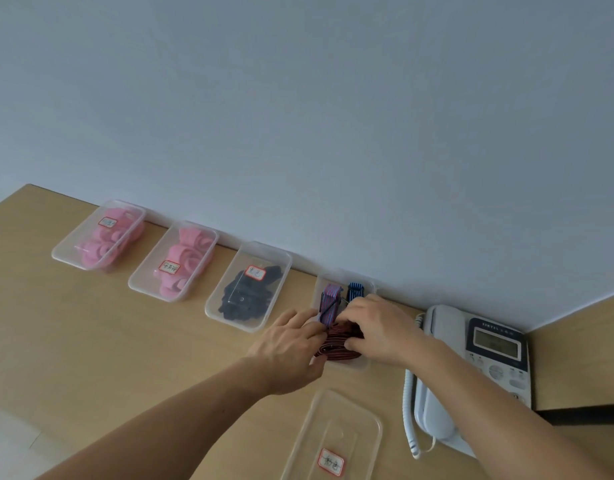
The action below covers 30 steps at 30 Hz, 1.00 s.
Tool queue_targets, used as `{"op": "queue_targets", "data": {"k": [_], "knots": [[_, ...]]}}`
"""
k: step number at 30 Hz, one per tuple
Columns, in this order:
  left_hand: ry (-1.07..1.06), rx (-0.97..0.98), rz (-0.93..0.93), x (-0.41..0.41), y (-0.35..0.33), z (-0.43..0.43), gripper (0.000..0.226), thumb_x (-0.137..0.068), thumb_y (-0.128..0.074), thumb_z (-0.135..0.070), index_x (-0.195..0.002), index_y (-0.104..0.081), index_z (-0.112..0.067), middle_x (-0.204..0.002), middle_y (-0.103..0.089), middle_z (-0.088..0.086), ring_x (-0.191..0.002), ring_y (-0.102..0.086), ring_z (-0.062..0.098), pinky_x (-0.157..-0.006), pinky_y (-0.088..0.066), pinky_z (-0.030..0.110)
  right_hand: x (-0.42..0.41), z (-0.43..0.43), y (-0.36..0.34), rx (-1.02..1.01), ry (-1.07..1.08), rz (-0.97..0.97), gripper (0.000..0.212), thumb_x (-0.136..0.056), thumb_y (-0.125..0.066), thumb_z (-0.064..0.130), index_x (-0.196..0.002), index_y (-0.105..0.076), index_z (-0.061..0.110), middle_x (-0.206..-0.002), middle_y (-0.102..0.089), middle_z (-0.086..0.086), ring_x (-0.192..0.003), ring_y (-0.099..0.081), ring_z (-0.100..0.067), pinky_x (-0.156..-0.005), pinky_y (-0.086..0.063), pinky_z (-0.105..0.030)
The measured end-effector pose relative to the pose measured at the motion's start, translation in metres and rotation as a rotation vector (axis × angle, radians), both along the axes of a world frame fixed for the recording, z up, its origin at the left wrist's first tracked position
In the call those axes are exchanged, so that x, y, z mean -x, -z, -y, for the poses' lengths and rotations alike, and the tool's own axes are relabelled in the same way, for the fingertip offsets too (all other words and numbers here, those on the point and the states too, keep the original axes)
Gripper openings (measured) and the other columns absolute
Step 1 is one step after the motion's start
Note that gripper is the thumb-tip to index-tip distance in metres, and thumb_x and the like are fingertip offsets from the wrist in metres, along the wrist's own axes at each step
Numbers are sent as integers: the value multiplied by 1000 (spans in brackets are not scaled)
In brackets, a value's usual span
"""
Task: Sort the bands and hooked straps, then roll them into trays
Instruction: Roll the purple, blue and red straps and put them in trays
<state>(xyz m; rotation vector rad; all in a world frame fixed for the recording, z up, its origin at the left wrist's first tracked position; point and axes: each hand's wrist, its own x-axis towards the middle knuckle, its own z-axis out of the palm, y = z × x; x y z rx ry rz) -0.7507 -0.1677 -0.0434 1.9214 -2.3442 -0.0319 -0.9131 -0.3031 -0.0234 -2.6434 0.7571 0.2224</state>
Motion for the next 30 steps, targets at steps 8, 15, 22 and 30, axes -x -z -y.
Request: {"op": "queue_targets", "data": {"k": [8, 15, 22, 30], "knots": [[-38, 23, -19, 3, 2, -2, 30, -80, -58, -39, -96, -76, -21, -97, -72, -7, -120, -62, 20, -98, -51, 33, 13, 11, -14, 25, 110, -81, 18, -81, -62, 23, -97, -68, 27, -103, -64, 6, -99, -60, -17, -77, -46, -29], [-59, 15, -60, 5, 2, -5, 30, -80, -61, -37, -100, -75, -19, -100, -72, -7, -124, -59, 19, -97, -52, 33, 2, 13, -16, 40, 203, 18, 15, -85, -55, 10, -93, -65, 18, -99, -69, -1, -94, -62, -23, -77, -46, -32], [-92, -25, -96, 9, 8, -2, 44, -85, -47, -39, -114, -66, -12, -113, -68, 1, -133, -50, 25, -109, -43, 35, -7, 17, -8, -91, 337, 270, 14, -87, -63, 5, -94, -72, 13, -95, -72, 0, -89, -65, -20, -81, -49, -28], [-132, -172, -81, 7, 15, -1, 63, -93, -35, -43, -151, -30, -19, -138, -51, 0, -149, -19, 20, -120, -19, 33, -18, 7, 2, -256, 412, 409, 30, -83, -71, 10, -73, -65, 38, -71, -67, 20, -69, -64, 3, -67, -45, -8]]}}
